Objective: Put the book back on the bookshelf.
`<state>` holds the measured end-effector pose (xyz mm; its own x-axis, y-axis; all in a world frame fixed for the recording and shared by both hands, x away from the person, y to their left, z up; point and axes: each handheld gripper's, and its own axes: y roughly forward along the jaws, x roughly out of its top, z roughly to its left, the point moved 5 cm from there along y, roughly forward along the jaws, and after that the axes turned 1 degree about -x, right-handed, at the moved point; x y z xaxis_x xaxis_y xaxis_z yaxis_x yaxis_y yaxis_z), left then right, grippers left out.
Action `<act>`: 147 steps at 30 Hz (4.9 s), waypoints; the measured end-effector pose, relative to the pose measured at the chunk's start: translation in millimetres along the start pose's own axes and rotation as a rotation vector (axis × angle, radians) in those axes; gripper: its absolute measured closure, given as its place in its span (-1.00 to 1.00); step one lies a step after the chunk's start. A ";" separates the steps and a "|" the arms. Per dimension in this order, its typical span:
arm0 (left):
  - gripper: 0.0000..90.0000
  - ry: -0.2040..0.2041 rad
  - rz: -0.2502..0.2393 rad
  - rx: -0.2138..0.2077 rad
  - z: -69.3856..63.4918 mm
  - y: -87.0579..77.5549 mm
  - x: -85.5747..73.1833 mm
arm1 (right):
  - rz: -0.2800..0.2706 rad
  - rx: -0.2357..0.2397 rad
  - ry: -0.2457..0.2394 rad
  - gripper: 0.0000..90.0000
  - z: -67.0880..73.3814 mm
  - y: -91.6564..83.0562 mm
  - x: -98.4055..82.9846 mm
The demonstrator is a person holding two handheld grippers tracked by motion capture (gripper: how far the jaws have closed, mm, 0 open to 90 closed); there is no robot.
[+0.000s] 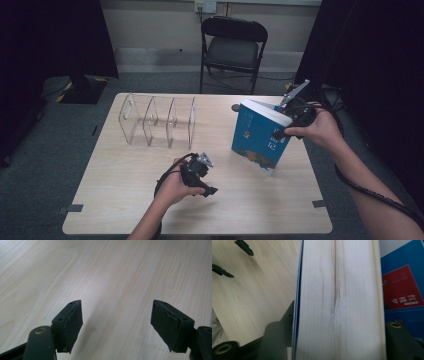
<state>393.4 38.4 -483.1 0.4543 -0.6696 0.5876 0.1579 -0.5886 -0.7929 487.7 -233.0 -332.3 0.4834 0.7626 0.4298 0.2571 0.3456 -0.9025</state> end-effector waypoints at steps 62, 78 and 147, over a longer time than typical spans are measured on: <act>-0.43 0.010 -0.054 0.070 11.5 -52.3 11.5 | -0.100 0.157 -0.265 0.38 120.5 -12.2 11.7; -0.33 0.097 -0.051 0.006 1.2 -60.3 50.9 | -0.163 0.162 -0.296 0.36 113.0 -6.6 -11.5; 0.33 0.332 0.059 -0.078 -50.7 -86.9 128.6 | -0.300 0.139 -0.134 -0.21 81.9 4.9 -51.9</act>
<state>393.7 -19.5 -330.4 0.1484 -0.8071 0.5715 0.0664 -0.5684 -0.8200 395.4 -226.1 -361.4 0.2872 0.6773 0.6774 0.2499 0.6297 -0.7356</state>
